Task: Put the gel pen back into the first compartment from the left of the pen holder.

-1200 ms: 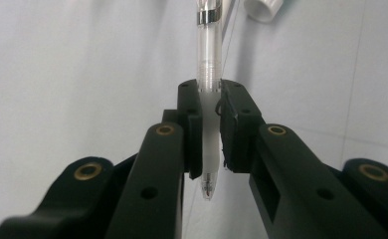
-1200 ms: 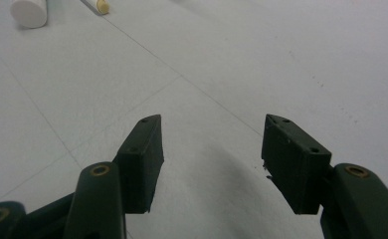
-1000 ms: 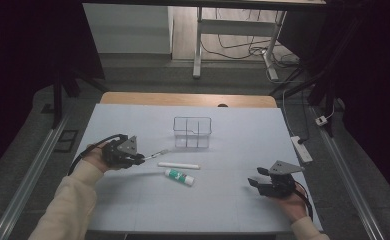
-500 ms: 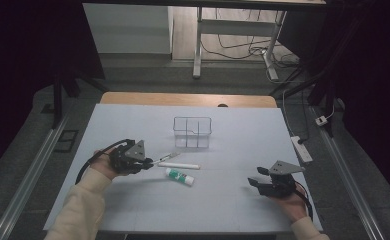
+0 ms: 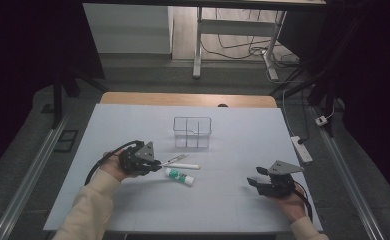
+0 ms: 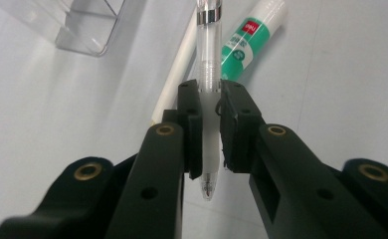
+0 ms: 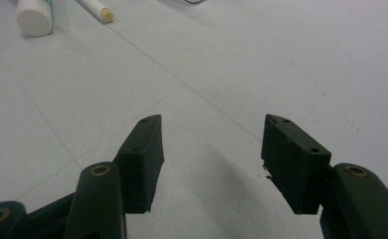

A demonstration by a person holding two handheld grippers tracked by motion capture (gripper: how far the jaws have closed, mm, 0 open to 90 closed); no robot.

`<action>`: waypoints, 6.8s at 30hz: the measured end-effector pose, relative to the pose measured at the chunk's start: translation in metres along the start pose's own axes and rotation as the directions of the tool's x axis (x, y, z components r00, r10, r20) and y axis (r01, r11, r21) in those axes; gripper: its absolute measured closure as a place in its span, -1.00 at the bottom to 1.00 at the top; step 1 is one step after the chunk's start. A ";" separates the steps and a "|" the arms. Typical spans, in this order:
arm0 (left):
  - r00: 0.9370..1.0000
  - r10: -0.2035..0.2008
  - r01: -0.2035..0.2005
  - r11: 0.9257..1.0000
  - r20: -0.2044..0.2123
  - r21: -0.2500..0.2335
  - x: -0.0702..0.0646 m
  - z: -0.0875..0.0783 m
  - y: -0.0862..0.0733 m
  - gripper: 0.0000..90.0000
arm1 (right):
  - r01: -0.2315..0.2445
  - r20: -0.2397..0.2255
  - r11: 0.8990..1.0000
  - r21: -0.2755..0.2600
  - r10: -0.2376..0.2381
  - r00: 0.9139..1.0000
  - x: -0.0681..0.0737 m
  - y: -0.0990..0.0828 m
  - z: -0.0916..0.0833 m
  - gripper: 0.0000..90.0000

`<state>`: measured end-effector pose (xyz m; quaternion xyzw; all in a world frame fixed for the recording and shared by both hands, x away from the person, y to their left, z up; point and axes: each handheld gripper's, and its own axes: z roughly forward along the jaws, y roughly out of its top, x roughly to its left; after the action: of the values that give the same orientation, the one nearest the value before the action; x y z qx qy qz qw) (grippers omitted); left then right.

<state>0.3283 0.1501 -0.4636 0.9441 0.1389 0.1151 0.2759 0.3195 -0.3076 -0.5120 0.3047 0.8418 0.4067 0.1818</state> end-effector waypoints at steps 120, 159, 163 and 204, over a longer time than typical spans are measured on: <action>0.995 -0.072 0.074 0.996 0.063 -0.040 -0.023 0.054 0.086 0.77 | 0.235 -0.087 0.962 -0.138 -0.248 0.965 0.081 0.111 0.034 -0.09; 0.984 -0.030 0.049 0.993 0.173 -0.104 -0.025 0.043 0.089 0.76 | 0.500 -0.145 0.858 0.117 -0.484 0.863 0.094 0.102 0.063 0.47; 0.989 -0.028 0.047 0.991 0.146 -0.124 -0.026 0.042 0.088 0.72 | 0.539 -0.172 0.834 0.117 -0.517 0.838 0.095 0.100 0.064 0.58; 0.948 -0.313 0.315 0.883 0.062 -0.348 -0.017 0.025 0.050 -0.22 | 0.271 -0.161 0.960 -0.075 -0.280 0.946 0.064 0.098 0.051 0.70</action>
<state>0.3300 0.0922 -0.4588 0.8444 0.2663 0.0902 0.4560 0.3355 -0.1891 -0.4685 0.1434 0.8778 0.4235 0.1720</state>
